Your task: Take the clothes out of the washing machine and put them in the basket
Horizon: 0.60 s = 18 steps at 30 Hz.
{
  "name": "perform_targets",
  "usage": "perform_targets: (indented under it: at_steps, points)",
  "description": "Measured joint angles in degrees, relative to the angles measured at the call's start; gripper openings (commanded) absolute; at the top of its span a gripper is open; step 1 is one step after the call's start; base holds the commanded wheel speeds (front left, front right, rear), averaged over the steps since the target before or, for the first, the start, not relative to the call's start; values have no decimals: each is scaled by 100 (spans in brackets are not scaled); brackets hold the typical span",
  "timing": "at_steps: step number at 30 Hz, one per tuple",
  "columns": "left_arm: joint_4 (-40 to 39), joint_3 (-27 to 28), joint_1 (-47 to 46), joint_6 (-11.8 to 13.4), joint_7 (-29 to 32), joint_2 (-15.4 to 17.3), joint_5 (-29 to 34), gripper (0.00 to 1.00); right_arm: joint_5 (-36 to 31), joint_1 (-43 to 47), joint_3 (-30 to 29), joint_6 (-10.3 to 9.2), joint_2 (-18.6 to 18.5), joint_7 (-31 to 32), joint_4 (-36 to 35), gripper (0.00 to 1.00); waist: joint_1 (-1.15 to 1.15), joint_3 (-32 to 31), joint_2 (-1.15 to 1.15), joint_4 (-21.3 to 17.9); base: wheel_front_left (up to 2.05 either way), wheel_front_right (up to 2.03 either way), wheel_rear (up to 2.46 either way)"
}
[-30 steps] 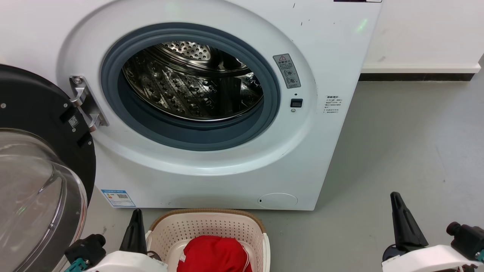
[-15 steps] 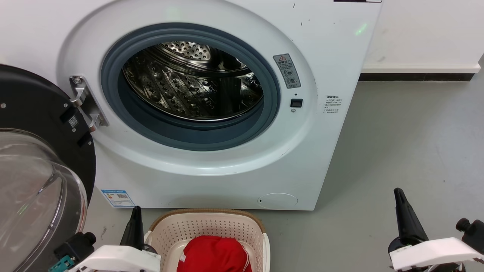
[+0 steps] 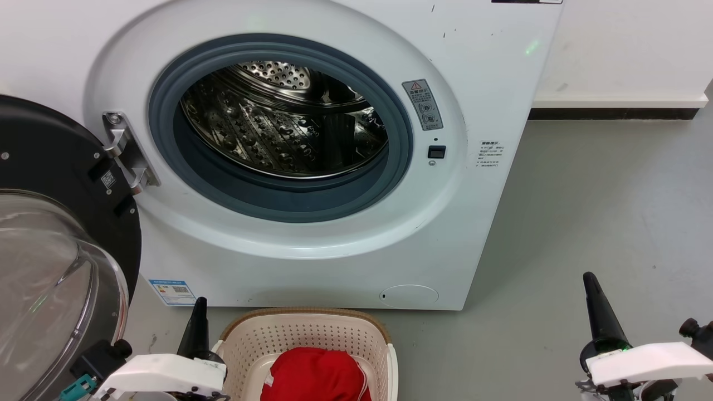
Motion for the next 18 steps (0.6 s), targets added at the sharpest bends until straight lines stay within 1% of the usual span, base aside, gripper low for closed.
perform_targets:
  at_steps: [18]
  points:
    - [92, 138, -159, -143, 286, 0, -1191, 0, 1215, -172, -89, 0, -9, 290, 155, 0, 0, -2, 0, 0, 0, 0, 0]
